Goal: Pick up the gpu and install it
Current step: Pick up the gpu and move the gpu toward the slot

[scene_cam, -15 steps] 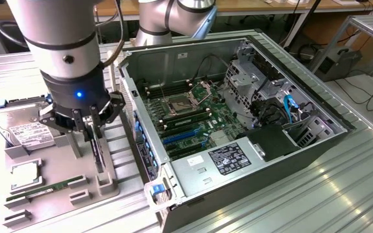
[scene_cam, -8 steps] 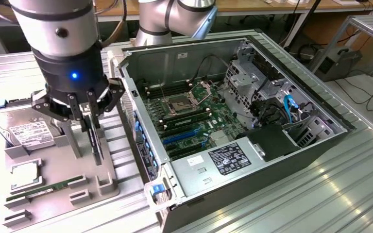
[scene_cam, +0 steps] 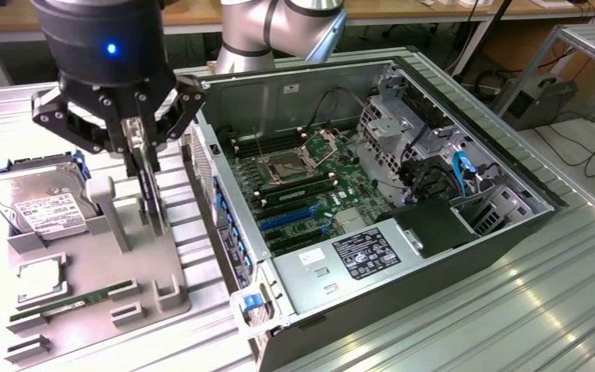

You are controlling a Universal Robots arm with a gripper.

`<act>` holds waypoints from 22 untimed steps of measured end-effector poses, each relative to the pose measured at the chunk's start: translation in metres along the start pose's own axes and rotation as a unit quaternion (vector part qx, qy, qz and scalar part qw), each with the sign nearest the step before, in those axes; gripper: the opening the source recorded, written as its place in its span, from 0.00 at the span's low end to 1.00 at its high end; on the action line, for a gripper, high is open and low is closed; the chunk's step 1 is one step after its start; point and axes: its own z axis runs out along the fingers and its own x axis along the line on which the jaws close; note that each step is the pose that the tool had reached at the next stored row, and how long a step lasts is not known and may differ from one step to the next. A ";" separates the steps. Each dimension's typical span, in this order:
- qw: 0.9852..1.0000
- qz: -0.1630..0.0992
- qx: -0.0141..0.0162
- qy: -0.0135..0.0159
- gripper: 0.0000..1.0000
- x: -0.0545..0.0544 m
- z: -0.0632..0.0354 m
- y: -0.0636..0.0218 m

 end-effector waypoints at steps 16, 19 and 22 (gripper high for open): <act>1.000 0.000 -0.011 0.002 0.26 -0.079 -0.0633 -0.0054; 1.000 0.000 -0.012 0.002 0.26 -0.098 -0.0633 -0.0056; 1.000 0.000 -0.012 0.003 0.26 -0.115 -0.0630 -0.0059</act>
